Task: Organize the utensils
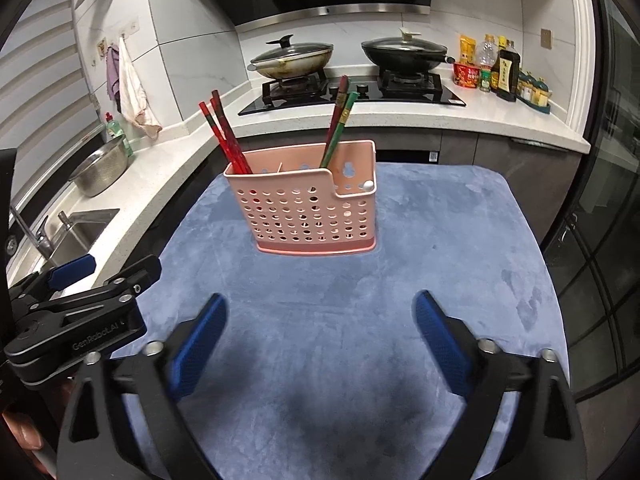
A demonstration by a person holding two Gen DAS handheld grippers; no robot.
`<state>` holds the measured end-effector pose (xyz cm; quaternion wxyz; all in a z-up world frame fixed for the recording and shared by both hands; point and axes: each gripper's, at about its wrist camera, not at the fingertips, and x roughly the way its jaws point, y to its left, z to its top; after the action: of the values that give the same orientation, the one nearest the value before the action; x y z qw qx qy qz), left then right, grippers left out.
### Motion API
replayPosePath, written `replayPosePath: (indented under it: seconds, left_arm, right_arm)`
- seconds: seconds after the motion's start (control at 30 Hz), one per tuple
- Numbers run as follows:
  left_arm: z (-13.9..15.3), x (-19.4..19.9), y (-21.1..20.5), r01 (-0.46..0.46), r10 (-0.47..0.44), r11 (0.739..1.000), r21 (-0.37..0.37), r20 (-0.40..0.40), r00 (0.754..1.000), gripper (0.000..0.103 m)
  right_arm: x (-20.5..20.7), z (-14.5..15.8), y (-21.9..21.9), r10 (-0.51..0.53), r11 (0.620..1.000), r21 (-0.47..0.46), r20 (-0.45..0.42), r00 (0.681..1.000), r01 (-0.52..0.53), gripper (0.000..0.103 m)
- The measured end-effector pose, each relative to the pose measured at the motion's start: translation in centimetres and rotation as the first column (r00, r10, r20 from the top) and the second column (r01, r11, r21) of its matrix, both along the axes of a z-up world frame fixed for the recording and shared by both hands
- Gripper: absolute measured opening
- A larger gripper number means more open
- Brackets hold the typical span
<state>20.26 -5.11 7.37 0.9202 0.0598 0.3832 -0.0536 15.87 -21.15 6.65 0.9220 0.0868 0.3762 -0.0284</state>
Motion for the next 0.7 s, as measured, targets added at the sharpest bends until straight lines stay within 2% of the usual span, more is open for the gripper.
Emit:
replayPosePath:
  seconds: [0.13,0.7]
  left_arm:
    - [0.08,-0.1,-0.19,0.007,-0.007,1.0,0.011,0.011,1.0,0.094]
    - [-0.19,-0.09,0.1,-0.01,0.01,1.0,0.026,0.0,1.0,0.096]
  right_arm:
    - [0.07,-0.08,-0.07,-0.012,1.0,-0.015,0.002,1.0,0.012,0.096]
    - [-0.1,-0.2,0.18,-0.026,0.998,-0.056,0.008,1.0,0.027,0.096]
